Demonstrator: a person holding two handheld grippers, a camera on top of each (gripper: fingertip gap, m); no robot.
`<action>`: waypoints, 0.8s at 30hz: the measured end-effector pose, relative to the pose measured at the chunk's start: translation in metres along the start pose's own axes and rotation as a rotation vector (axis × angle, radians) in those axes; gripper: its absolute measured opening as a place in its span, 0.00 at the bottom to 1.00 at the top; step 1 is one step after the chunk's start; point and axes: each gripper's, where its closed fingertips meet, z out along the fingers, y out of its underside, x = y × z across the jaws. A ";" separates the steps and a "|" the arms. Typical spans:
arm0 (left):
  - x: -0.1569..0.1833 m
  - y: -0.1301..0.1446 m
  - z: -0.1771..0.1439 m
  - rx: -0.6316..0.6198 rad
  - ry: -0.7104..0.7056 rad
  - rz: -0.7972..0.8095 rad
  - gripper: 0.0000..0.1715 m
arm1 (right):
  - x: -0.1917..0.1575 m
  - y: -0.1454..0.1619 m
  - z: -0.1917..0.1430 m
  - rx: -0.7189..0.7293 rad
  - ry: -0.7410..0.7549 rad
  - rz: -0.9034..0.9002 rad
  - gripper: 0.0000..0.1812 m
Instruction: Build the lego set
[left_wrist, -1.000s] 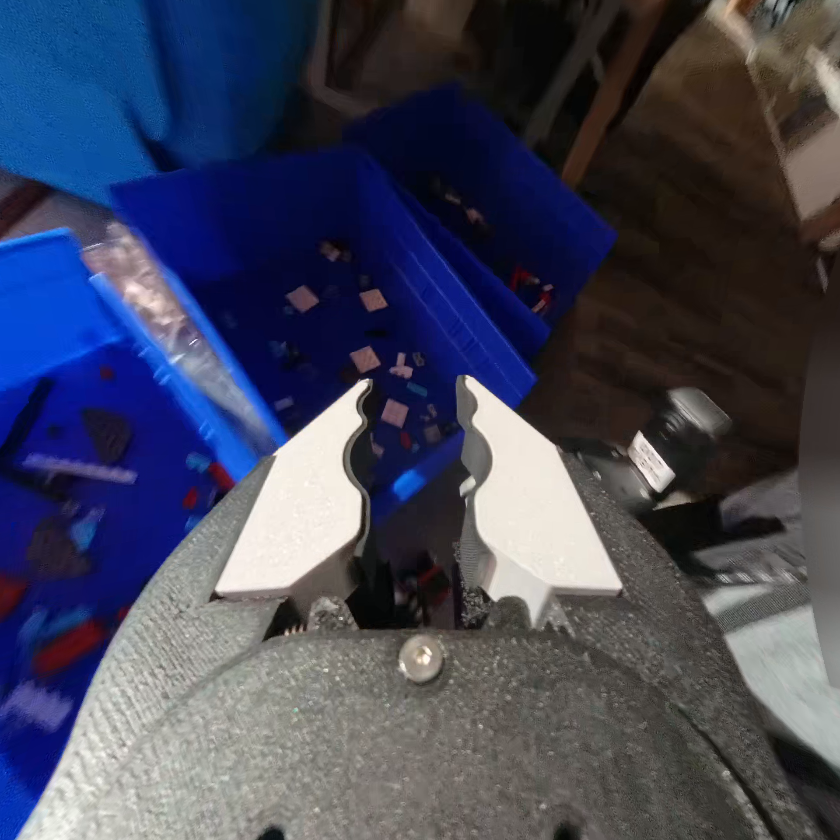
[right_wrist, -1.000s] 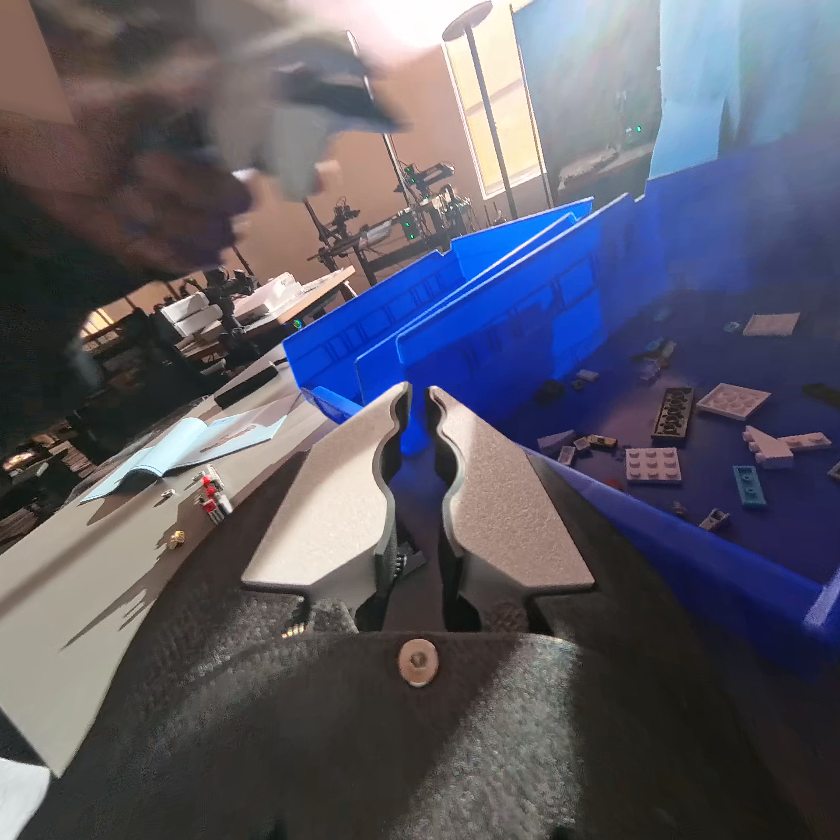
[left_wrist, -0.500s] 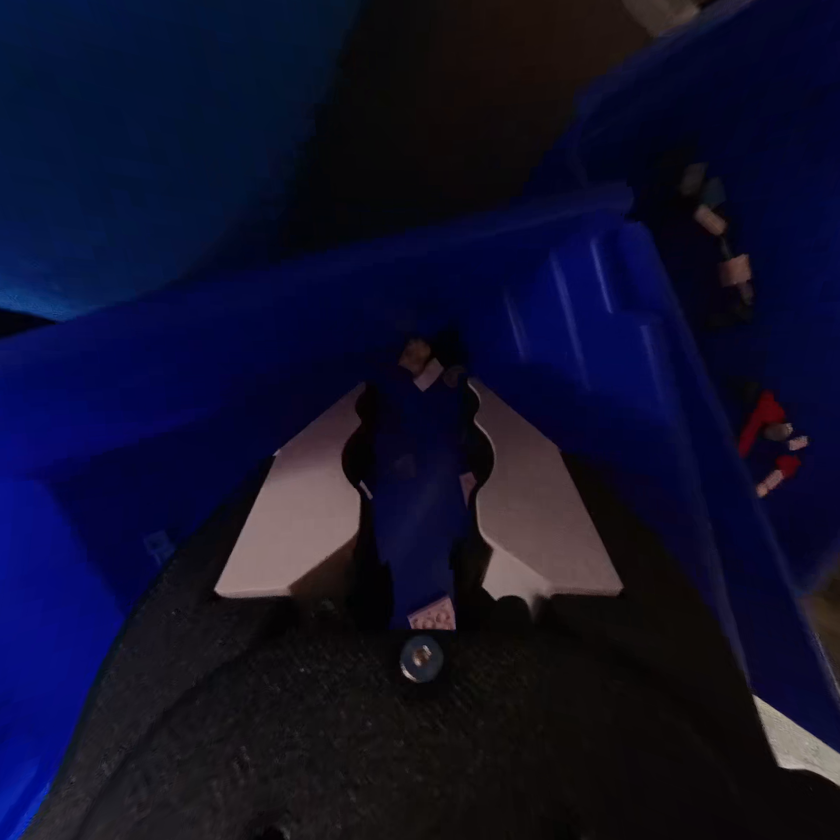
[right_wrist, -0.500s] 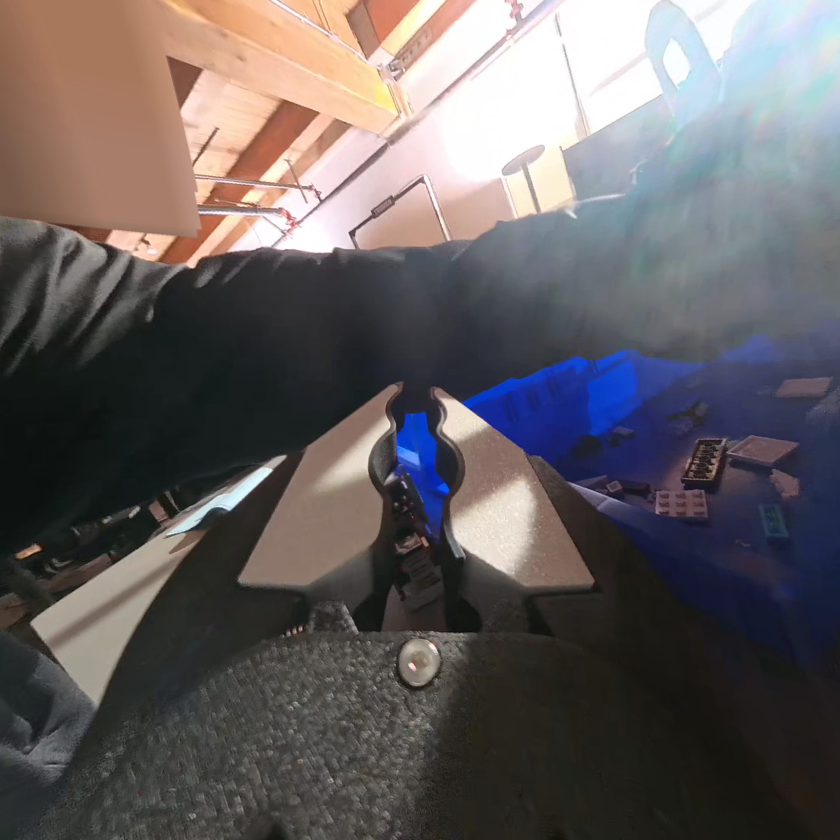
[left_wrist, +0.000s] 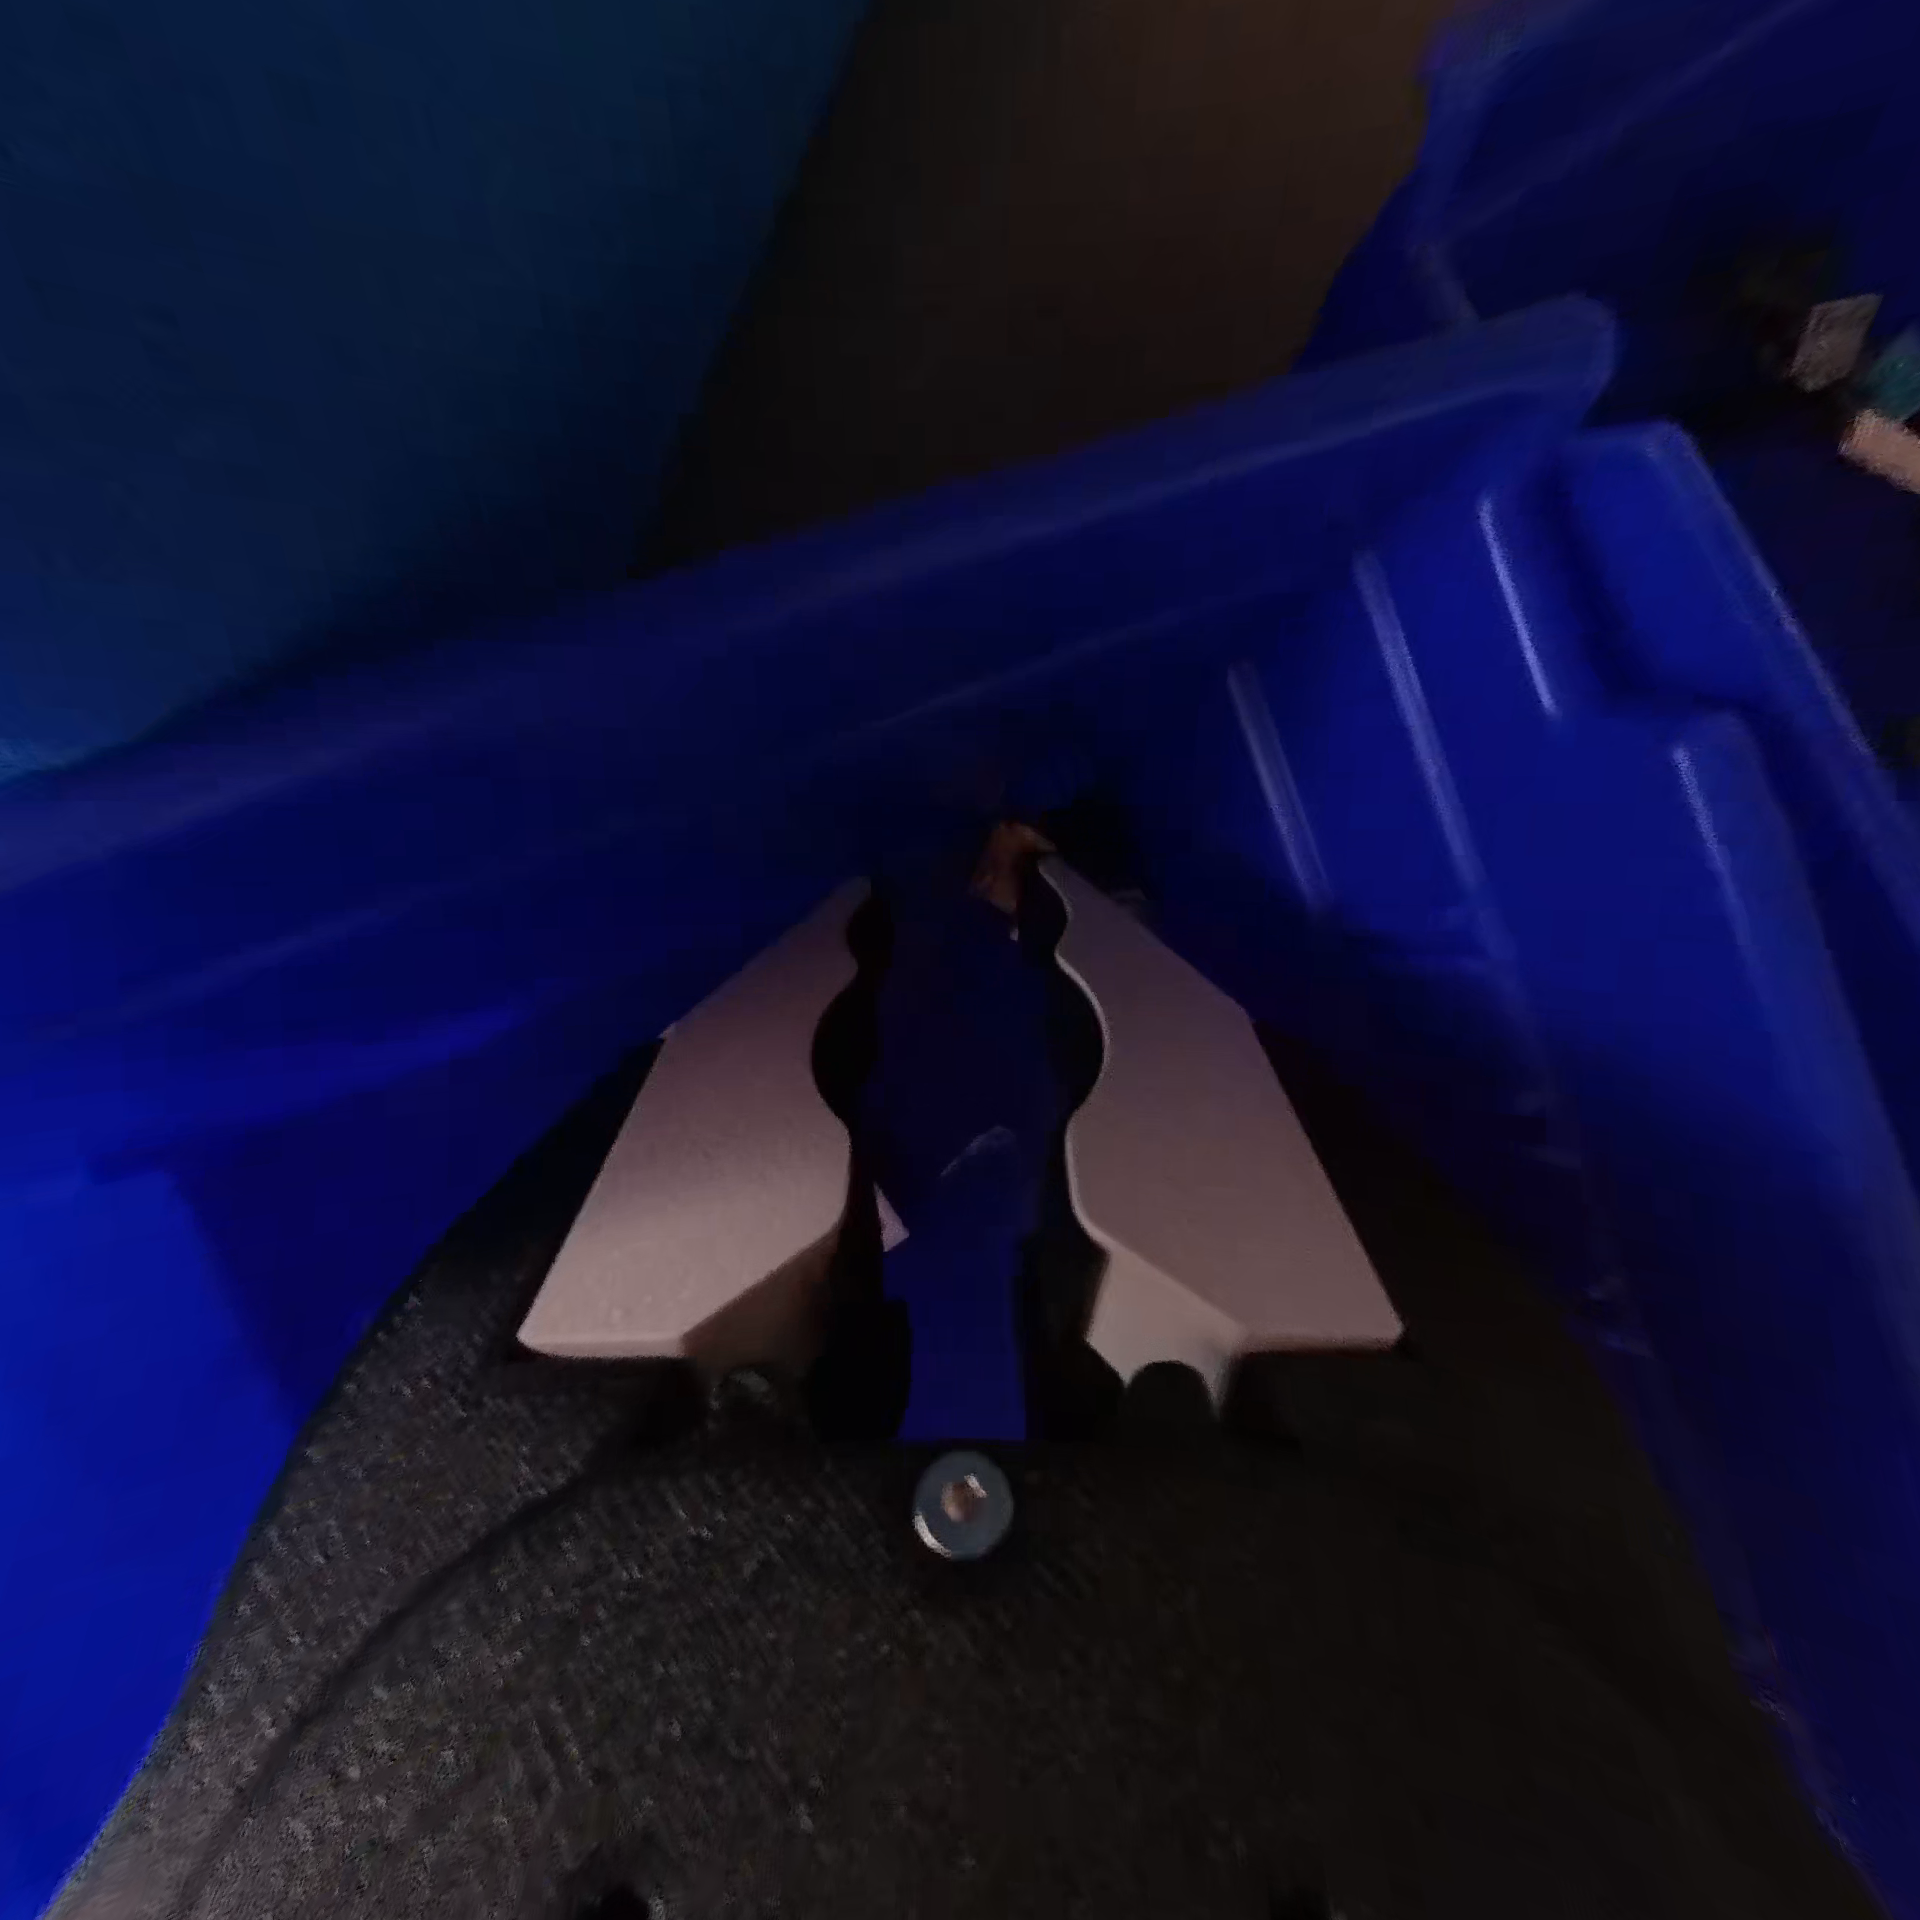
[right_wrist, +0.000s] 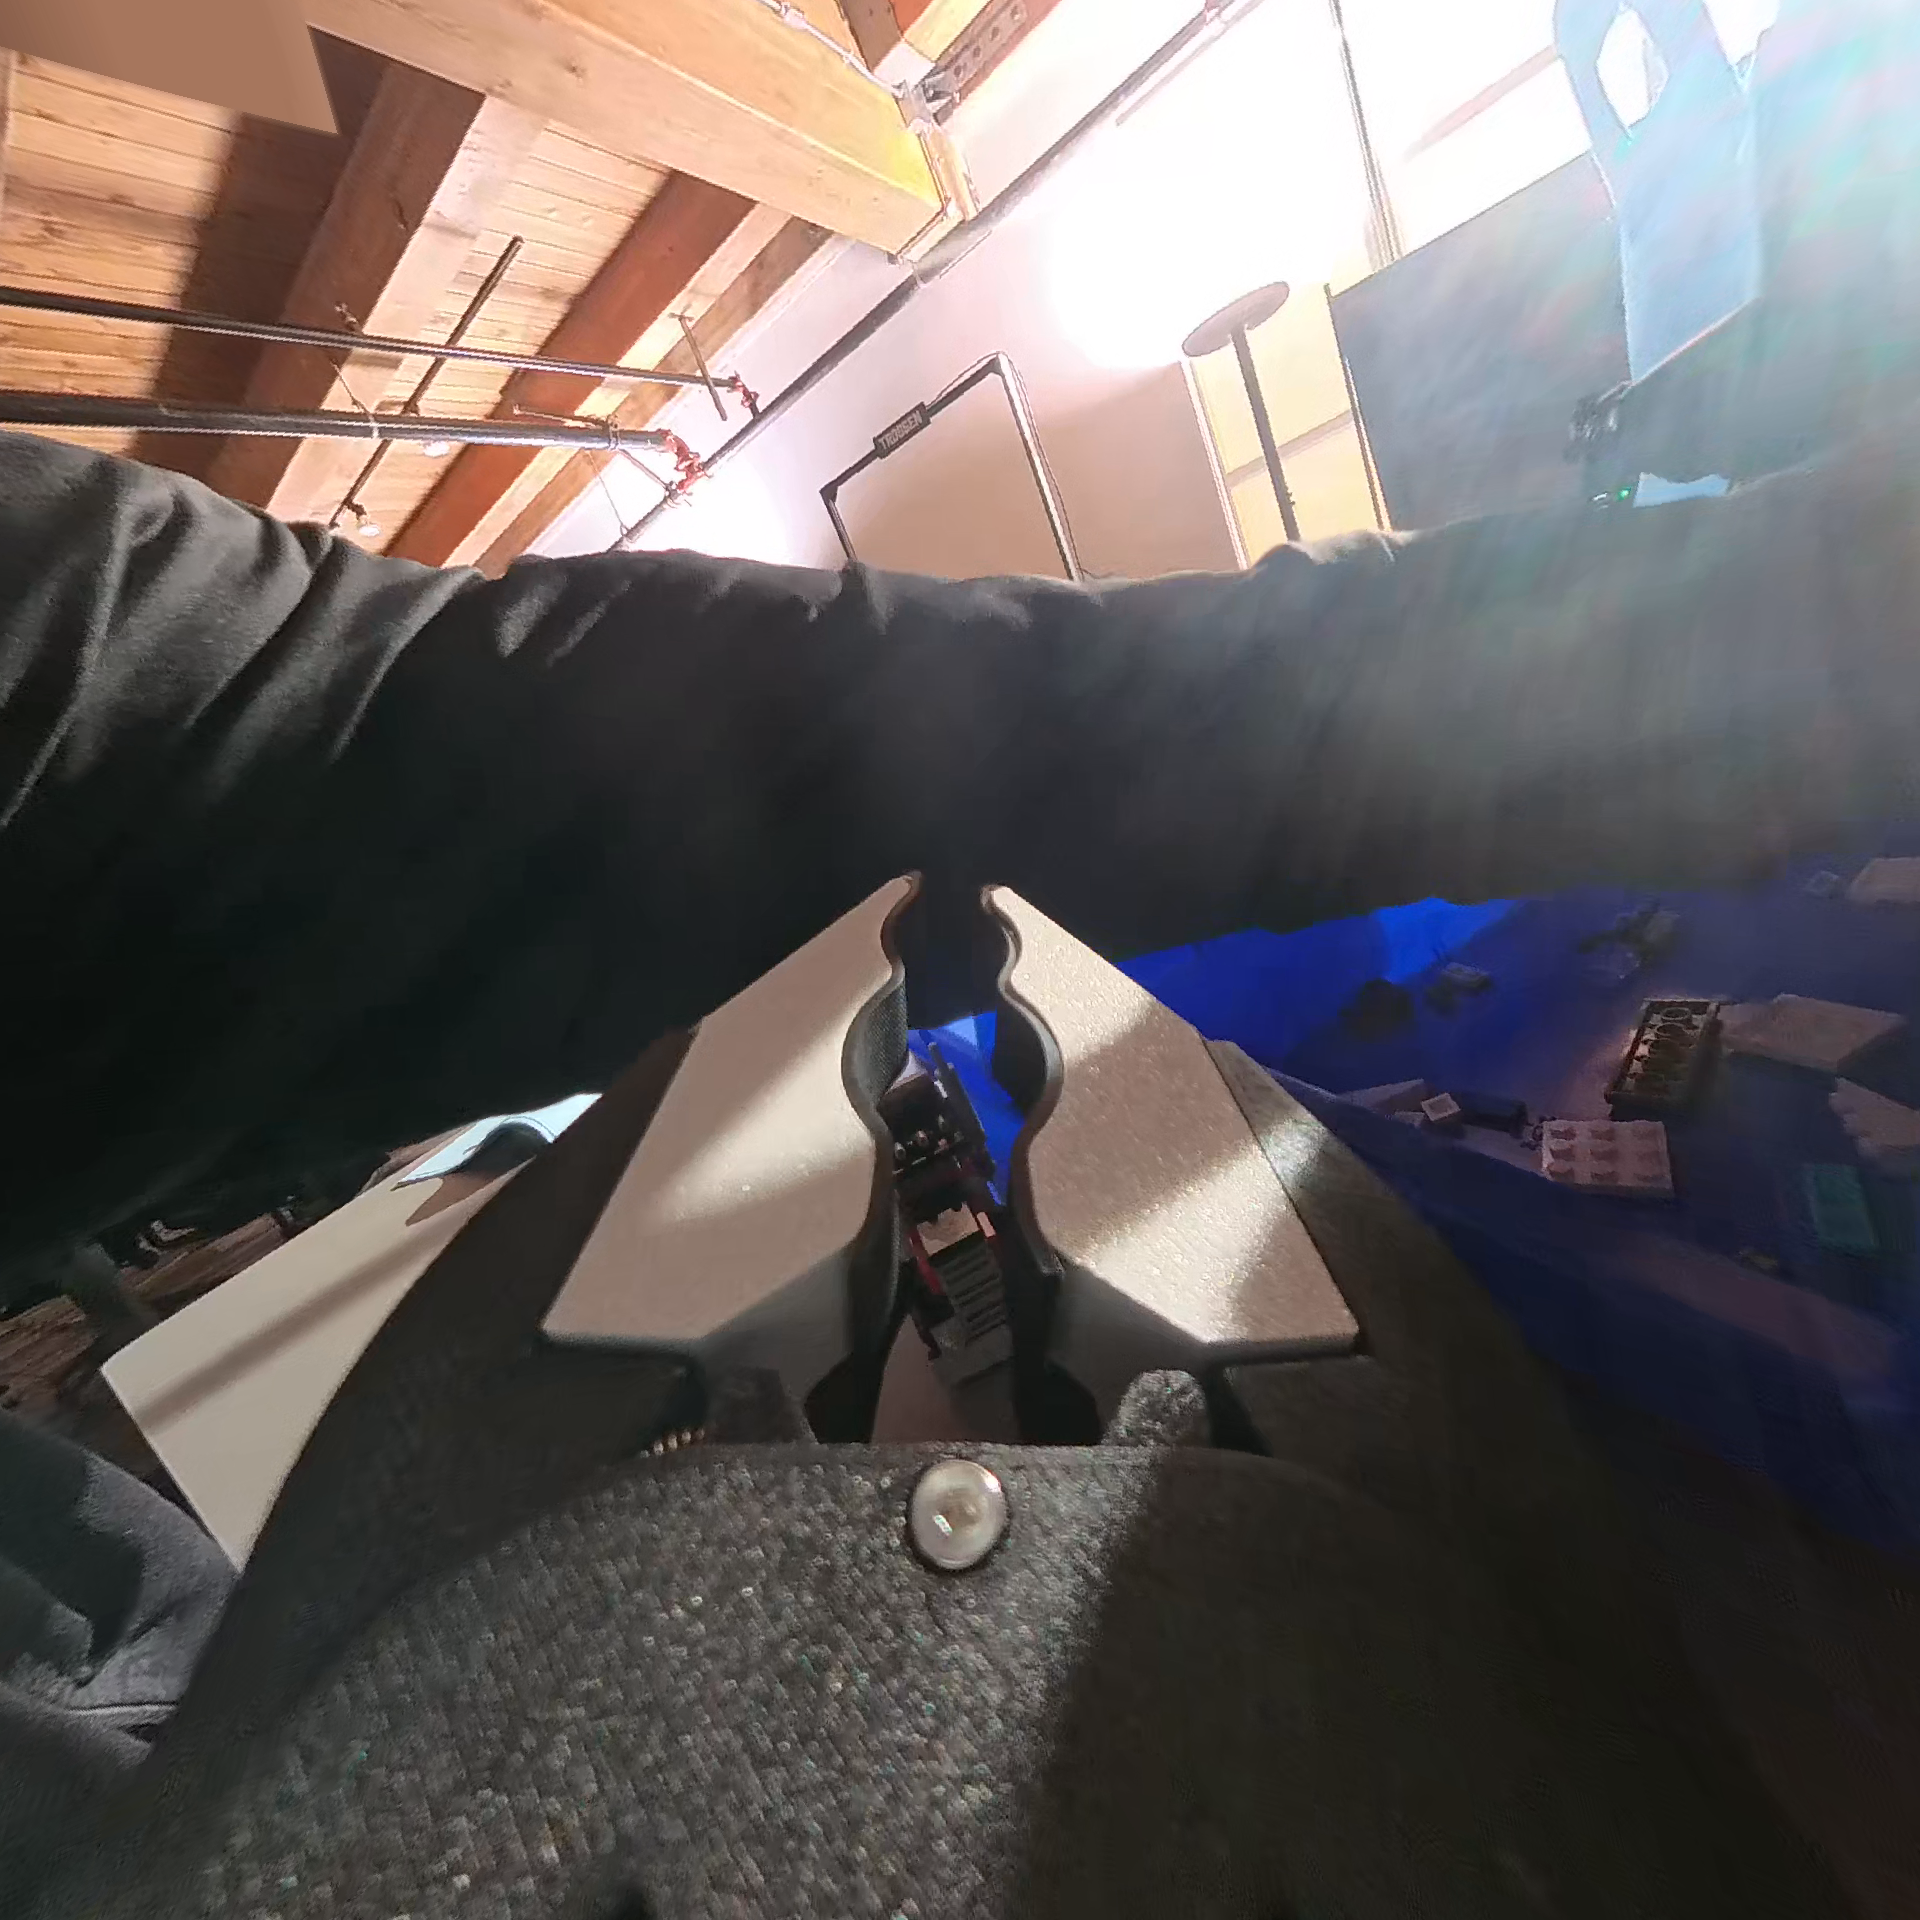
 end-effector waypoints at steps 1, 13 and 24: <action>0.000 0.000 0.000 0.009 -0.017 0.031 0.15 | 0.000 0.000 0.000 0.000 0.001 0.000 0.04; -0.029 0.021 -0.027 -0.087 -0.094 0.117 0.05 | -0.001 -0.002 -0.001 0.009 -0.014 0.010 0.04; -0.026 0.029 -0.019 -0.137 -0.037 0.232 0.17 | -0.001 -0.001 -0.001 0.004 -0.014 0.016 0.04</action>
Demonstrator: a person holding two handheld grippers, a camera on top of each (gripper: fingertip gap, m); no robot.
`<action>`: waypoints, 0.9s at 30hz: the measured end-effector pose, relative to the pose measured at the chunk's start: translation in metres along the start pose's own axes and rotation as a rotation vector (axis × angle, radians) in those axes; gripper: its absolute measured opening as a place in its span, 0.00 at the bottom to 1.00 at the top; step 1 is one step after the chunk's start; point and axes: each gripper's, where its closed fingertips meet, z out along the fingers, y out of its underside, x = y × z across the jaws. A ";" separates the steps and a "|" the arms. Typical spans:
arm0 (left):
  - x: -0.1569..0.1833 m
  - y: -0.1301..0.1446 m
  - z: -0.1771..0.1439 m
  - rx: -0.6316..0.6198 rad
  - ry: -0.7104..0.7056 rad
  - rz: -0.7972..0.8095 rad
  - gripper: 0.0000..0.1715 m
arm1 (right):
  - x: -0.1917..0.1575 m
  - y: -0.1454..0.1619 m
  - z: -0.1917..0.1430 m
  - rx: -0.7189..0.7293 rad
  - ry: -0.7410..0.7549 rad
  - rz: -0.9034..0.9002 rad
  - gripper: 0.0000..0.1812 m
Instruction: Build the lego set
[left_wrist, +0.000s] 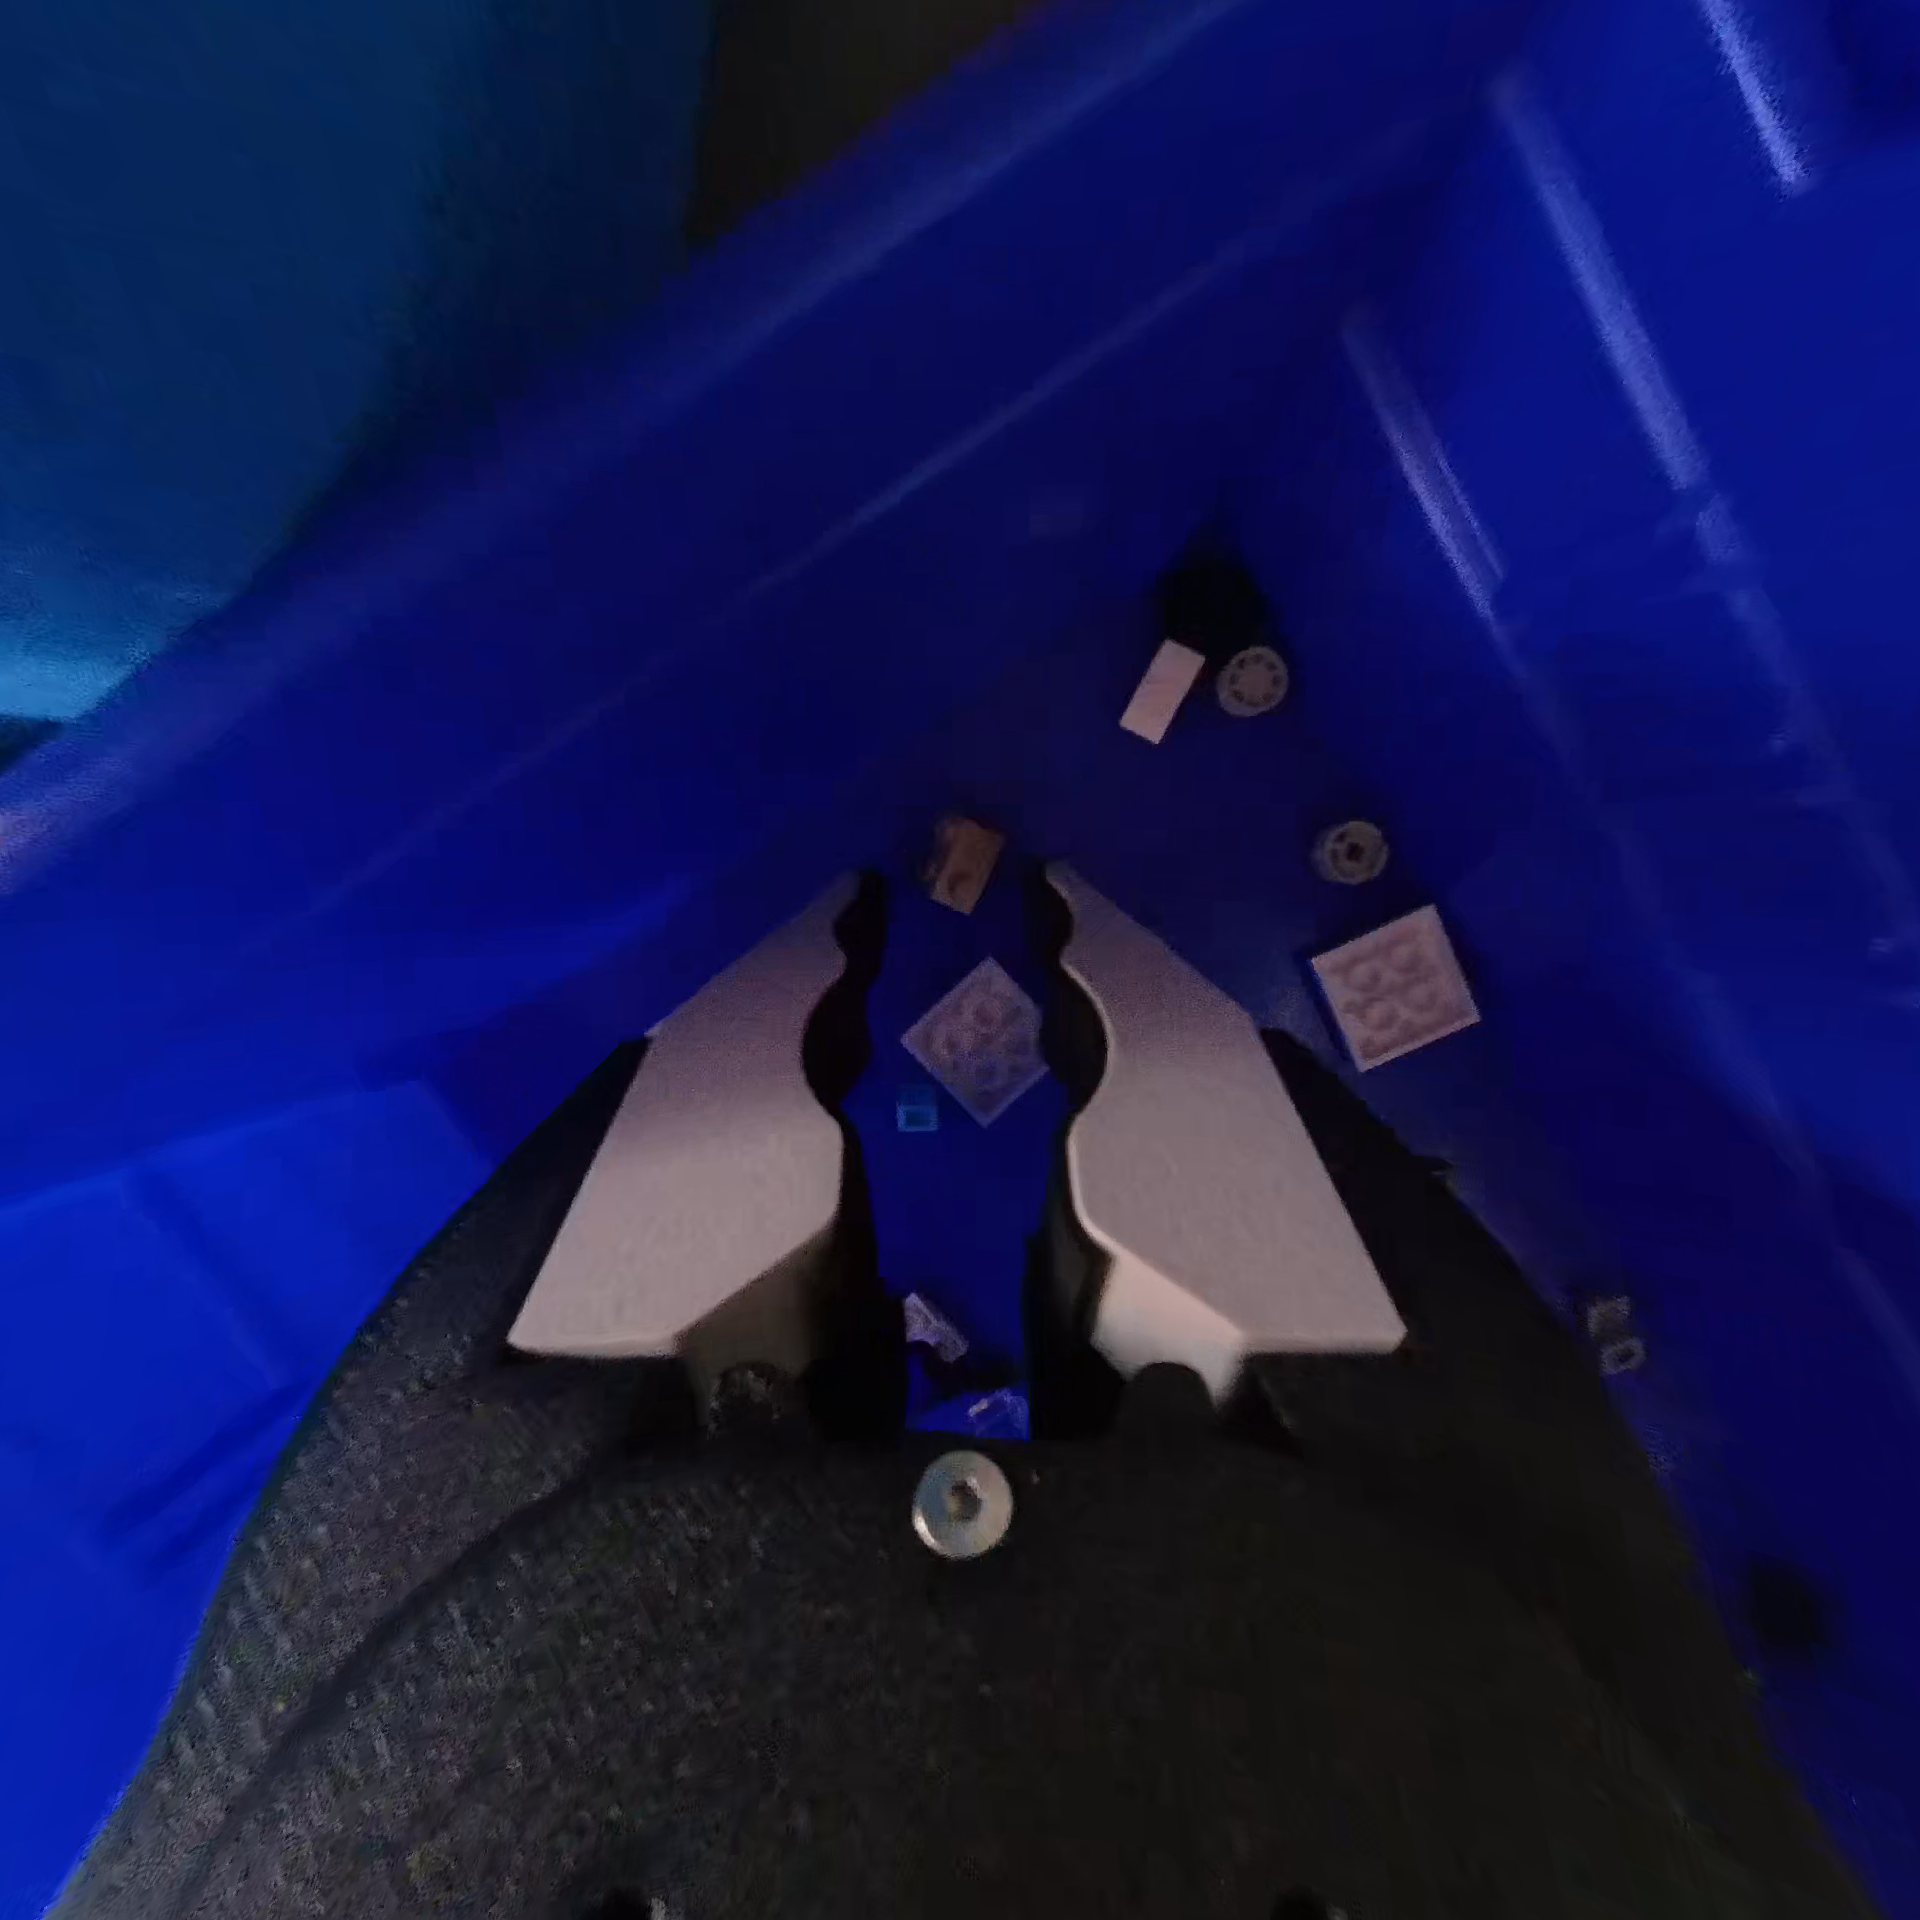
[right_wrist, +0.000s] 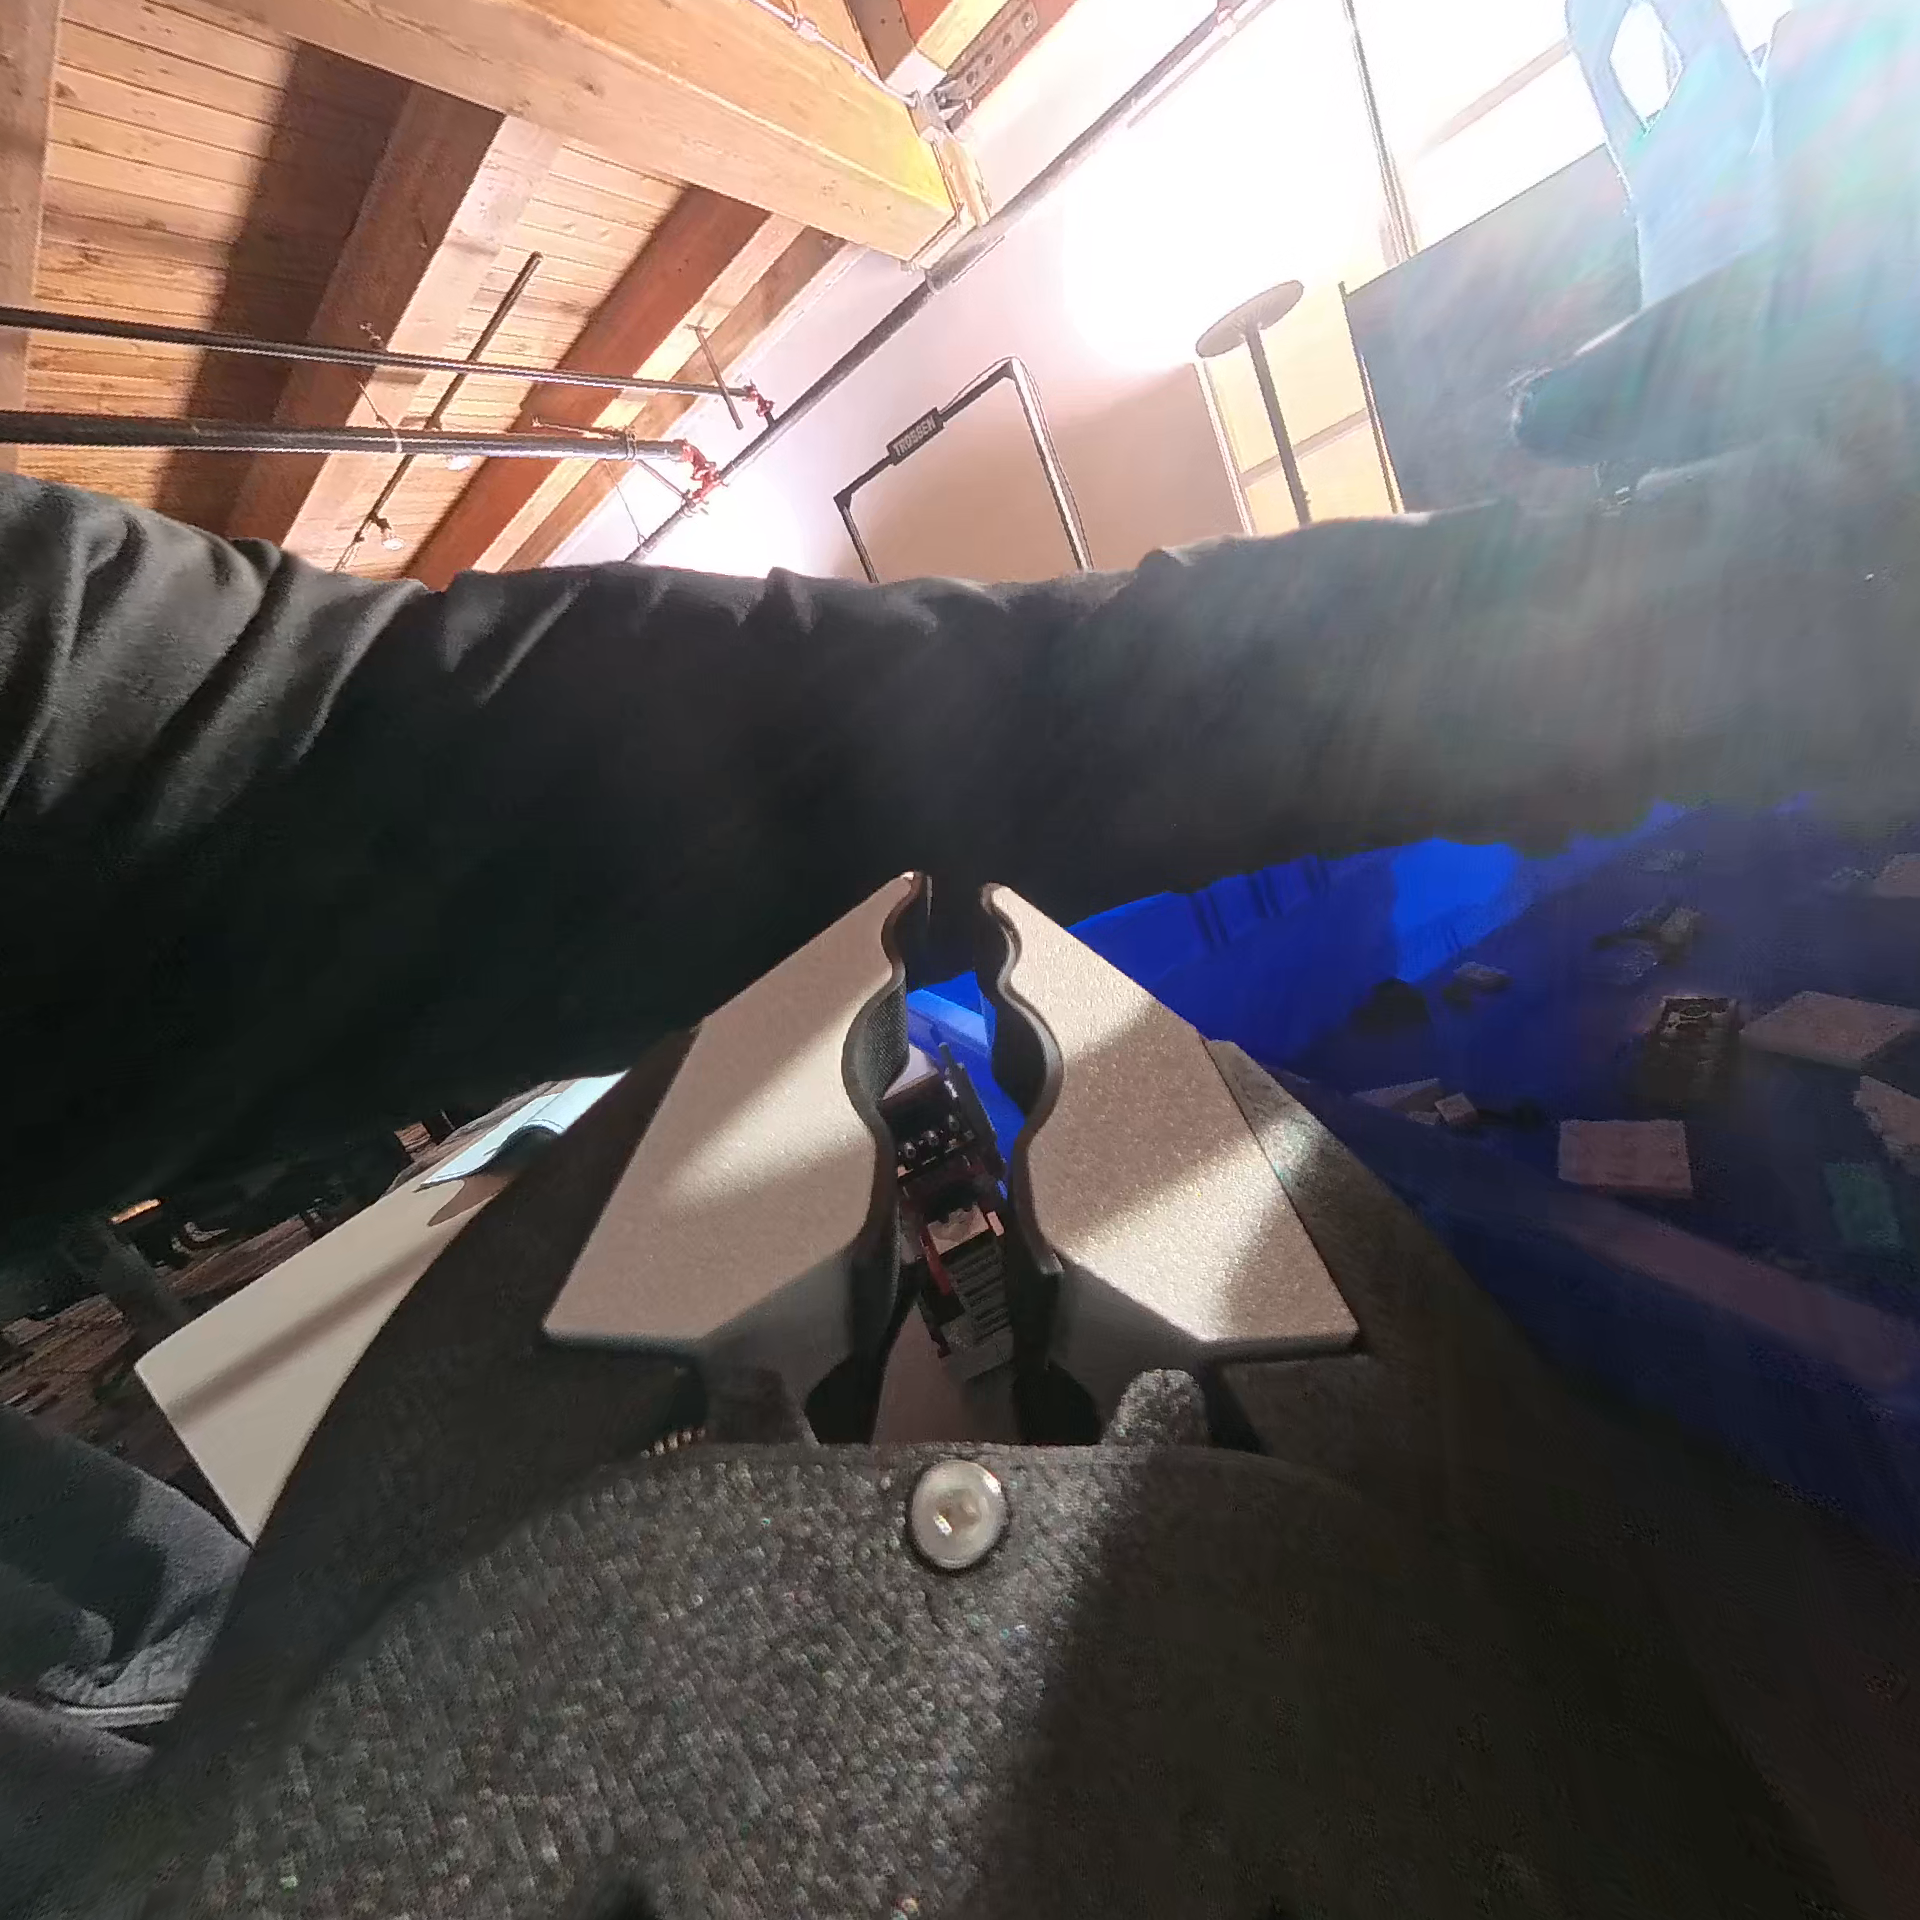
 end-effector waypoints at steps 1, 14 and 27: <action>-0.001 0.000 0.001 0.000 -0.013 0.016 0.15 | 0.000 0.000 0.000 0.000 0.000 0.001 0.04; 0.034 0.003 -0.137 0.258 0.160 -0.034 0.09 | -0.001 0.003 0.001 -0.014 0.015 -0.025 0.04; -0.057 0.416 -0.340 0.525 -0.041 -0.671 0.09 | -0.026 0.030 0.017 -0.167 -0.040 -0.192 0.05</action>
